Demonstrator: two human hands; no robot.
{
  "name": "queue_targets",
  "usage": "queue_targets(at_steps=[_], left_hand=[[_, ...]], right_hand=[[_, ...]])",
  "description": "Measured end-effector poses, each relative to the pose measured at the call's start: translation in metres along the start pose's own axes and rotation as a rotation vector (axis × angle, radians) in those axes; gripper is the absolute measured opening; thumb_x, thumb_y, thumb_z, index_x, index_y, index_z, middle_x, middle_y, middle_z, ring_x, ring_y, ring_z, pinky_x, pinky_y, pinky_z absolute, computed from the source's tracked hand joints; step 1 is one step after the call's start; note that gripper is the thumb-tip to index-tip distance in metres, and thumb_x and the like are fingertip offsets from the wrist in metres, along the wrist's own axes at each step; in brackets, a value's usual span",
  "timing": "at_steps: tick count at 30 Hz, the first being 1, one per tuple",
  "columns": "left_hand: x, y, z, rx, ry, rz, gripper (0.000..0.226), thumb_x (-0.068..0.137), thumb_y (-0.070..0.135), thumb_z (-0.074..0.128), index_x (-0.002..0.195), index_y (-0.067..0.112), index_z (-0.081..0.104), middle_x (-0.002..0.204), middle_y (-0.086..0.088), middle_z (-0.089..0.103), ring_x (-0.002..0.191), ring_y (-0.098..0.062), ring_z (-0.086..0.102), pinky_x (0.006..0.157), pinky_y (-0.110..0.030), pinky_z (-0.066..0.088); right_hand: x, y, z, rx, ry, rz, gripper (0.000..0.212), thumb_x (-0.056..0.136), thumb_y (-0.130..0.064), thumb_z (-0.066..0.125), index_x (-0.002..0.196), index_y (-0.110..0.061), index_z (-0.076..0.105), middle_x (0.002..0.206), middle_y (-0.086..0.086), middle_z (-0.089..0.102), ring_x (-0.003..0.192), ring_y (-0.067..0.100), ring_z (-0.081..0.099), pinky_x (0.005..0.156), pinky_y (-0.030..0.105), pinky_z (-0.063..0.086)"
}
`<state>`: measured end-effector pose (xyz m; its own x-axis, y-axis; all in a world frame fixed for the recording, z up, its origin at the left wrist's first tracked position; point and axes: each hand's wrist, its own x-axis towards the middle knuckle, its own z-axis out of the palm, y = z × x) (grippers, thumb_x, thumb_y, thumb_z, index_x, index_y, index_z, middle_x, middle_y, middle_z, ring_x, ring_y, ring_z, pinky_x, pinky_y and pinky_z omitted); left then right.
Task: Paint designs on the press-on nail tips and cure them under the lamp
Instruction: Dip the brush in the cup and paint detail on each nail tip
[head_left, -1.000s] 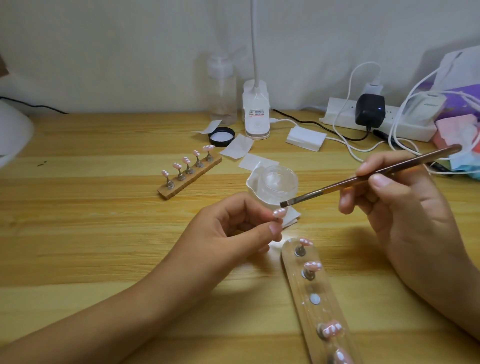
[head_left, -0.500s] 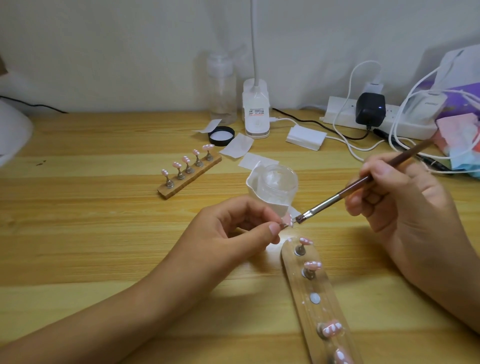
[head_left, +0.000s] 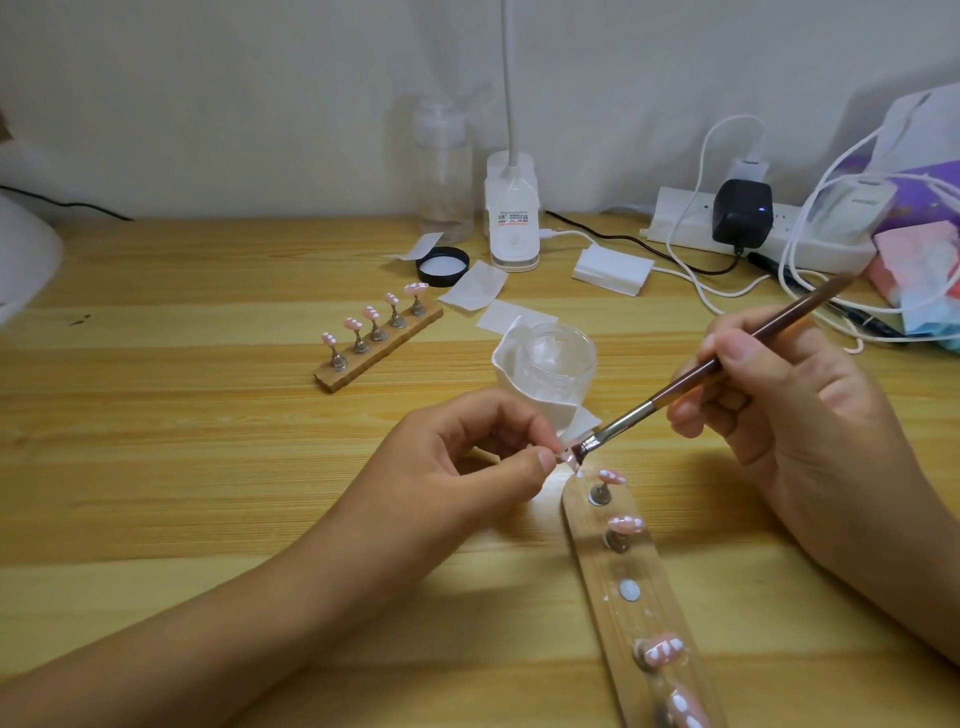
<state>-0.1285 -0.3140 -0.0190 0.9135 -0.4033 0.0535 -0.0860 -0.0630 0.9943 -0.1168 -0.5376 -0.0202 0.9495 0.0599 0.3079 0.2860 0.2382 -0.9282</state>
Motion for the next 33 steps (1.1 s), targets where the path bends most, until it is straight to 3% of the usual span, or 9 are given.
queue_targets(at_steps=[4,7,10,14,17,21,27,33], left_hand=[[-0.0013,0.0,-0.0003,0.016,-0.016,-0.003,0.013,0.072,0.034,0.069,0.078,0.022,0.07,0.076,0.0,0.065,0.067,-0.01,0.049,0.06,-0.014,0.039],[-0.0016,0.0001,0.0002,0.007,-0.016,-0.003,0.019,0.068,0.042,0.065,0.077,0.025,0.07,0.074,0.002,0.062,0.063,-0.008,0.046,0.058,-0.013,0.038],[-0.001,-0.0001,0.0006,0.017,-0.004,-0.016,0.019,0.067,0.043,0.065,0.076,0.027,0.07,0.077,-0.007,0.063,0.064,-0.007,0.048,0.059,-0.013,0.039],[-0.0008,0.0007,0.0016,0.018,0.015,-0.028,0.005,0.071,0.03,0.069,0.074,0.027,0.07,0.07,0.008,0.06,0.062,-0.004,0.048,0.057,-0.012,0.039],[-0.0009,0.0007,0.0019,0.024,0.02,-0.033,0.007,0.074,0.025,0.066,0.076,0.021,0.07,0.07,0.006,0.06,0.062,-0.005,0.047,0.056,-0.012,0.038],[-0.0008,0.0011,0.0016,0.022,0.013,-0.03,0.006,0.073,0.027,0.068,0.075,0.022,0.071,0.069,0.008,0.06,0.062,-0.003,0.047,0.056,-0.011,0.038],[-0.0005,-0.0006,0.0014,0.0,-0.001,-0.03,0.004,0.072,0.029,0.07,0.076,0.029,0.072,0.067,0.012,0.06,0.06,-0.002,0.048,0.057,-0.013,0.04],[-0.0012,-0.0007,0.0006,-0.01,-0.018,0.016,0.006,0.077,0.033,0.069,0.081,0.029,0.07,0.076,0.012,0.064,0.068,-0.002,0.054,0.065,-0.013,0.043]], right_hand=[[0.001,-0.0002,-0.0019,-0.027,0.039,-0.005,0.007,0.08,-0.038,0.069,0.083,-0.031,0.068,0.071,-0.002,0.068,0.064,0.014,0.067,0.061,0.022,0.054],[0.0018,-0.001,-0.004,-0.002,0.071,-0.008,0.005,0.085,-0.033,0.07,0.081,-0.03,0.068,0.071,-0.004,0.067,0.062,0.012,0.065,0.059,0.021,0.053],[0.0002,-0.0017,-0.0029,0.019,0.021,-0.012,0.009,0.082,-0.038,0.071,0.082,-0.029,0.068,0.07,-0.003,0.066,0.061,0.012,0.064,0.058,0.021,0.052],[-0.0015,-0.0009,-0.0002,-0.012,-0.032,0.004,0.015,0.079,-0.043,0.073,0.082,-0.029,0.067,0.069,0.0,0.066,0.061,0.014,0.064,0.059,0.023,0.053],[-0.0004,0.0004,-0.0021,-0.051,0.016,0.014,0.007,0.083,-0.036,0.071,0.081,-0.03,0.068,0.068,0.001,0.067,0.06,0.014,0.064,0.059,0.021,0.053],[0.0008,-0.0006,-0.0027,-0.014,0.066,0.002,0.009,0.082,-0.035,0.07,0.083,-0.027,0.066,0.068,-0.002,0.066,0.06,0.013,0.064,0.058,0.021,0.053],[-0.001,-0.0019,-0.0006,-0.019,-0.023,-0.008,0.005,0.085,-0.033,0.07,0.084,-0.029,0.067,0.071,-0.001,0.067,0.062,0.014,0.065,0.061,0.022,0.053],[0.0032,0.0008,-0.0042,-0.027,0.102,0.018,0.011,0.092,-0.029,0.066,0.082,-0.029,0.068,0.07,-0.004,0.066,0.063,0.013,0.065,0.06,0.022,0.053]])
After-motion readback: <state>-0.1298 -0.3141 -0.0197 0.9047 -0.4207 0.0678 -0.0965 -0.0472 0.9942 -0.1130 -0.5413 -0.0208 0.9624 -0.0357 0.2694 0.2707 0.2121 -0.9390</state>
